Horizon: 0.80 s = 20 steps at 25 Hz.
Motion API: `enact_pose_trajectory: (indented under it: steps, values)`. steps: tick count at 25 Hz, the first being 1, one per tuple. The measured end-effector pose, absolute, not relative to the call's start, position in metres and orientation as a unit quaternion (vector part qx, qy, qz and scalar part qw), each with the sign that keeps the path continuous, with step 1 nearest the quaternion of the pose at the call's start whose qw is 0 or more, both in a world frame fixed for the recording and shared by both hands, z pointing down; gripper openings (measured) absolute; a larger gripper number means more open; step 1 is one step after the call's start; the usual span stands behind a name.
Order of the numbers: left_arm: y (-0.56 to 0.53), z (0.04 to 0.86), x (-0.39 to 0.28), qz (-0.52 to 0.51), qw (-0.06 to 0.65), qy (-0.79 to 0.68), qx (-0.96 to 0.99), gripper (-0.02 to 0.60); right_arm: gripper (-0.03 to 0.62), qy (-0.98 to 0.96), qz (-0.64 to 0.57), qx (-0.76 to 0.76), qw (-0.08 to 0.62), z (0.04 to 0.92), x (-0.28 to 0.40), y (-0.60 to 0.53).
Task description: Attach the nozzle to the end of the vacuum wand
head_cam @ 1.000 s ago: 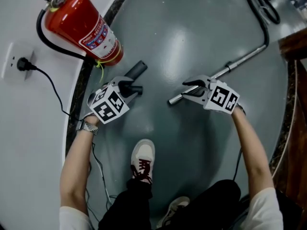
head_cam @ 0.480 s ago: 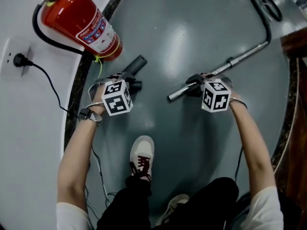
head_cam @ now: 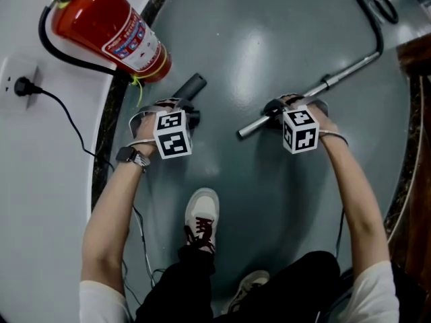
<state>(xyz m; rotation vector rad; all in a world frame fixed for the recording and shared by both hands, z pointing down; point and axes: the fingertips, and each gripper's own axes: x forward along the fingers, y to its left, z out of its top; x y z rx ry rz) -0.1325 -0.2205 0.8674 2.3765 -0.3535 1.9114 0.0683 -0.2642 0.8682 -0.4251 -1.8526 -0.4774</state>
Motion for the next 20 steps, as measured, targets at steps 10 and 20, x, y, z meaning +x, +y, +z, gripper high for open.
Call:
enact_pose_trajectory:
  steps: [10, 20]
  values:
    - [-0.2252, 0.8702, -0.1331, 0.619, 0.039, -0.126, 0.774, 0.183, 0.178, -0.777, -0.217, -0.199, 0.556, 0.8769, 0.0635, -0.2617]
    - [-0.2250, 0.8723, -0.1338, 0.623, 0.047, -0.119, 0.772, 0.183, 0.170, -0.774, -0.228, -0.204, 0.555, 0.8753, 0.0621, -0.2612]
